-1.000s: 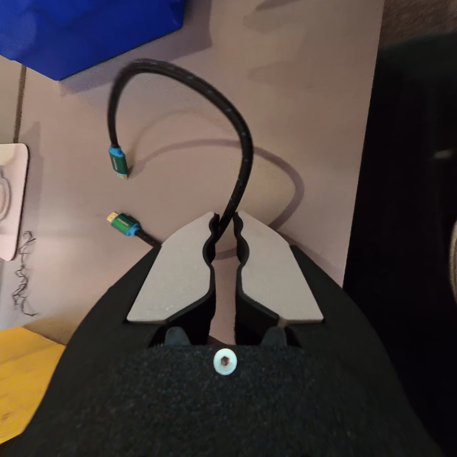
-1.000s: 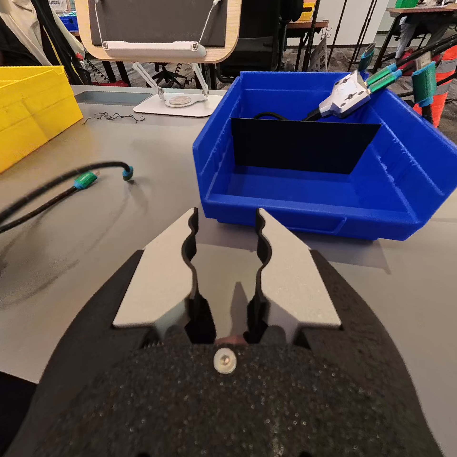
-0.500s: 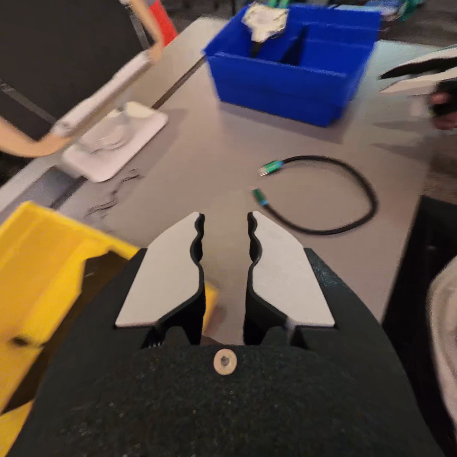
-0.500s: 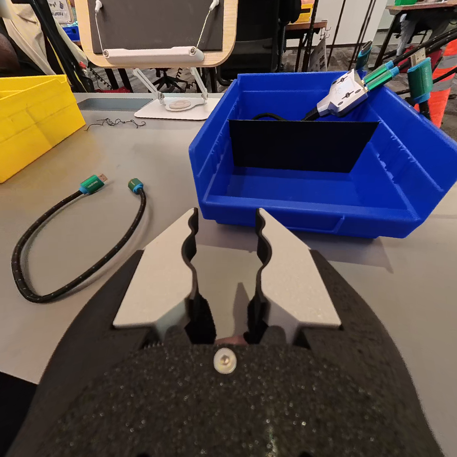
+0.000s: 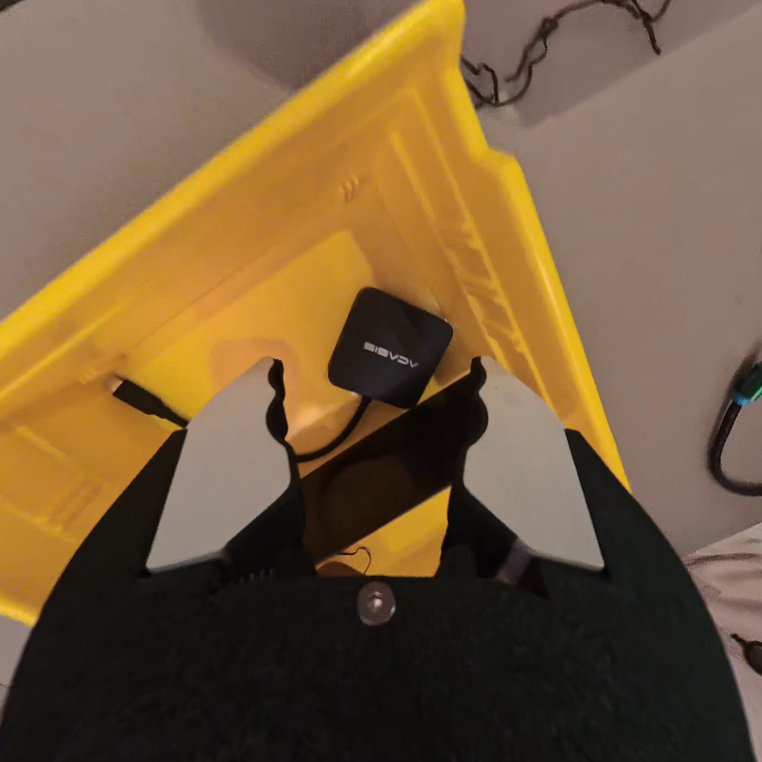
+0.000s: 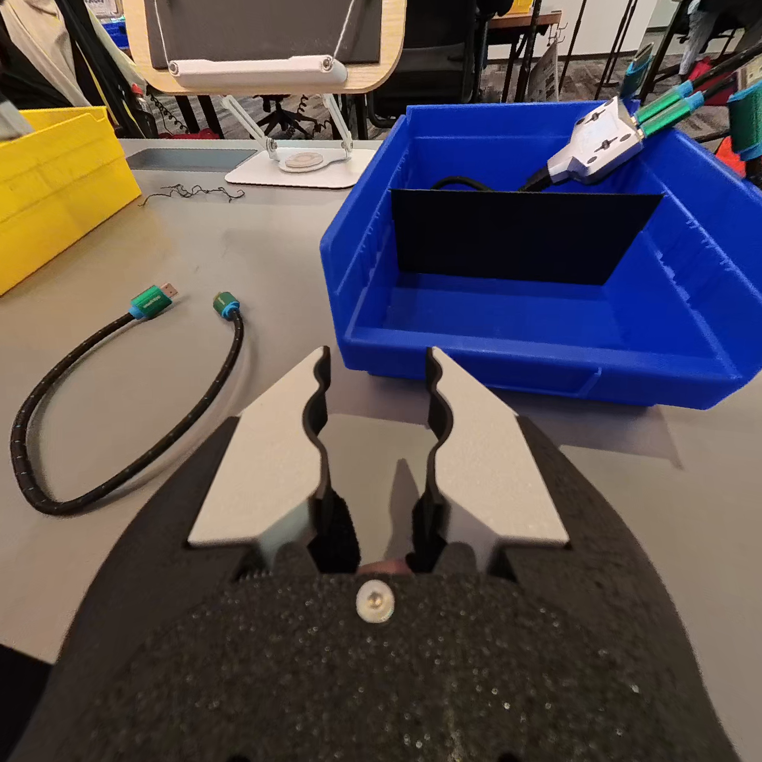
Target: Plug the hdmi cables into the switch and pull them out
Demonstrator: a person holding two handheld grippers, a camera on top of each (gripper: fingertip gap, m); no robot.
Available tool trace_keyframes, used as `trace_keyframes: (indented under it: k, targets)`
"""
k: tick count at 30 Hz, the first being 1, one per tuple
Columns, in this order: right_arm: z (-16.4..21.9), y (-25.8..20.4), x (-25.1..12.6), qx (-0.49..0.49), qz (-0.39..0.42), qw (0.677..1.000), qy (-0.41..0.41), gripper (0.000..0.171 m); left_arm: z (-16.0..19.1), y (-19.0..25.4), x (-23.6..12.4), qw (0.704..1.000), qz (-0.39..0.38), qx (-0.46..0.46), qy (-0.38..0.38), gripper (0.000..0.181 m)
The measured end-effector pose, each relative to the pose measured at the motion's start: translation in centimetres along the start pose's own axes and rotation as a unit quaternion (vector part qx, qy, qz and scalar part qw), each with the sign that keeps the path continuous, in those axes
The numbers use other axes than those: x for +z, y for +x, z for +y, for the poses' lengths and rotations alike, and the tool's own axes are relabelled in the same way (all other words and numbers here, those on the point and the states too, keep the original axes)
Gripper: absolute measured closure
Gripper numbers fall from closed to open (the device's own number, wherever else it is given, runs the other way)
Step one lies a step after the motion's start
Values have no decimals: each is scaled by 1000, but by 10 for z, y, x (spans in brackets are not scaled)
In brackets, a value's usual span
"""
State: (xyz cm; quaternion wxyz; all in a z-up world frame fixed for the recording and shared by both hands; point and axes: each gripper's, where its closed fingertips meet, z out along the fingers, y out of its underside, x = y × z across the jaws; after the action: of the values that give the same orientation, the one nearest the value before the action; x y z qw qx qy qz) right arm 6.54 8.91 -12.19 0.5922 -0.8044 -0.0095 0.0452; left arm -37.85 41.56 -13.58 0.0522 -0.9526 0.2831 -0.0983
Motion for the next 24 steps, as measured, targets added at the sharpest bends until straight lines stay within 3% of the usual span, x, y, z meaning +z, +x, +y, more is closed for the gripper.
trace_keyframes:
  k: [9, 12, 15, 16, 17, 21, 24]
  targets:
    - [2, 6, -6, 16, 2, 1000, 1, 126, 12, -1, 42, 994, -43, -30, -94, 102]
    - [2, 4, -7, 14, -2, 1000, 0, 126, 16, -4, 47, 993, -33, -52, -102, 94]
    - [3, 1, -7, 12, -4, 1000, -1, 126, 16, -4, 49, 994, -14, -62, -90, 98]
    - [3, 1, -7, 11, -5, 1000, -1, 126, 15, -2, 48, 995, -9, -55, -86, 102]
    - [3, 1, -8, 11, -5, 1000, 0, 126, 14, 3, 48, 996, 7, -47, -80, 119]
    - [3, 0, -7, 9, -5, 1000, -2, 126, 15, 1, 46, 997, 13, -36, -73, 130]
    - [3, 1, -8, 6, -2, 1000, -1, 126, 10, -26, 36, 998, -49, -6, -36, 181]
